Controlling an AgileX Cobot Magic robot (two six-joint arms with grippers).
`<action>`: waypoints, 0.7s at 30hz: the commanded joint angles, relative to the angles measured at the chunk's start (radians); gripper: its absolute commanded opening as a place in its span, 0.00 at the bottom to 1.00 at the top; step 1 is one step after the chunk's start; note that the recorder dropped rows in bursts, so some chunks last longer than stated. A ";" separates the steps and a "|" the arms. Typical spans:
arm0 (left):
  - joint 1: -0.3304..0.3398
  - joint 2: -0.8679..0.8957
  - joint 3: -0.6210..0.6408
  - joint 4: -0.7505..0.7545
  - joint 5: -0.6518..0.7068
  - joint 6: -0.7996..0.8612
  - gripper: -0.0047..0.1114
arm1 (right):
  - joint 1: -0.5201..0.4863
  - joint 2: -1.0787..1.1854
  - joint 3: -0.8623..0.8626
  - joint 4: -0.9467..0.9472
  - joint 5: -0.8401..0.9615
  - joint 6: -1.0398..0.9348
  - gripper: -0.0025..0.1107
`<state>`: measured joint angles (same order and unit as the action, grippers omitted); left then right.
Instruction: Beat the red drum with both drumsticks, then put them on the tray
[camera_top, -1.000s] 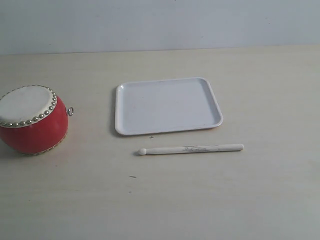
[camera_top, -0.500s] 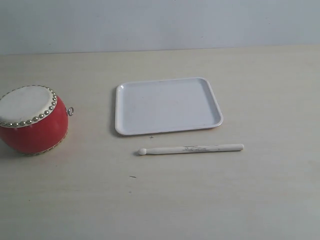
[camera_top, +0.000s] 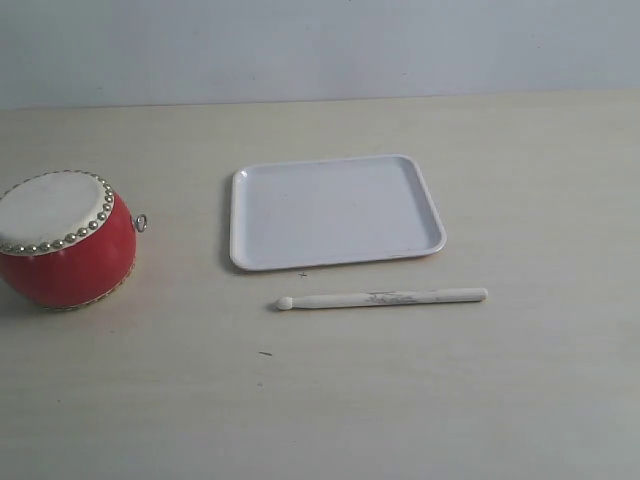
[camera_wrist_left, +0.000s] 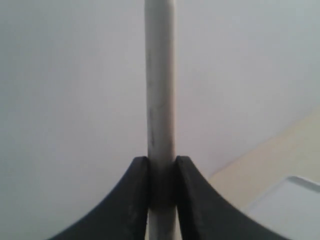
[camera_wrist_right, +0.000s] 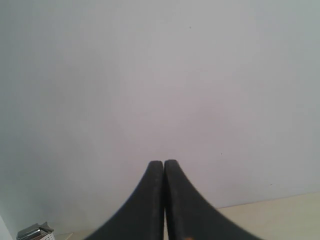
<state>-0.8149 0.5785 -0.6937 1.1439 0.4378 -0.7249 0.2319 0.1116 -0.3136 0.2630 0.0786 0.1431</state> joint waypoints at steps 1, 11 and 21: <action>0.040 -0.020 -0.060 -0.492 -0.026 0.468 0.04 | 0.001 0.004 -0.005 -0.003 -0.003 -0.012 0.02; 0.288 -0.022 -0.067 -1.043 -0.091 0.814 0.04 | 0.001 0.004 -0.005 -0.003 -0.003 -0.012 0.02; 0.565 0.024 -0.069 -0.834 0.031 0.562 0.04 | 0.001 0.004 -0.005 -0.003 -0.003 -0.012 0.02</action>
<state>-0.3112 0.5824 -0.7543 0.2689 0.4310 -0.0986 0.2319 0.1116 -0.3136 0.2630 0.0786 0.1431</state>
